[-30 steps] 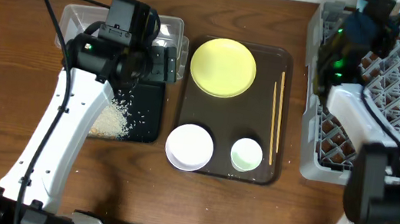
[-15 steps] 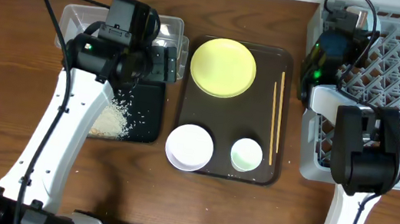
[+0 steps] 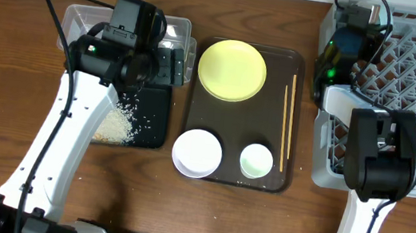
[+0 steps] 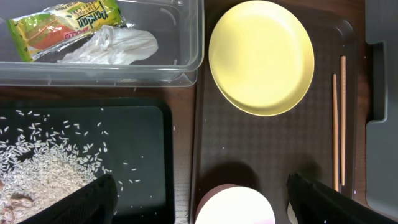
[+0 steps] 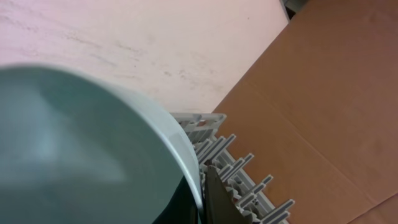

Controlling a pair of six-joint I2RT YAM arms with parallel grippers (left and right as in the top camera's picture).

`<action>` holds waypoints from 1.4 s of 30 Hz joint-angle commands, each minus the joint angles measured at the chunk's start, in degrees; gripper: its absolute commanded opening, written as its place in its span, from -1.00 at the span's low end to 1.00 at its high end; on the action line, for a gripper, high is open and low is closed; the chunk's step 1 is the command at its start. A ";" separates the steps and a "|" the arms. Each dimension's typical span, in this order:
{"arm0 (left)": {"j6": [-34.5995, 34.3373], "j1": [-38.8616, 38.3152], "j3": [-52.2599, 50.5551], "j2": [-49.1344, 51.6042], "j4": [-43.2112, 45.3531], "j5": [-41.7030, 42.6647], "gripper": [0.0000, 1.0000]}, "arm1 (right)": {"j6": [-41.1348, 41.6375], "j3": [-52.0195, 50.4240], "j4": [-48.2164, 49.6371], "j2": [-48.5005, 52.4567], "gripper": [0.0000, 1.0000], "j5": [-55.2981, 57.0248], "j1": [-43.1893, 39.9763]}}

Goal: Sort waste into correct bins and load items into the dishwasher rack
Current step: 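Place the blue bowl into the dish rack with the right gripper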

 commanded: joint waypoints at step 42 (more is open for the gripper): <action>-0.09 0.09 0.44 0.13 -0.20 -0.70 0.81 | -2.19 7.37 -9.27 5.92 0.50 5.99 7.78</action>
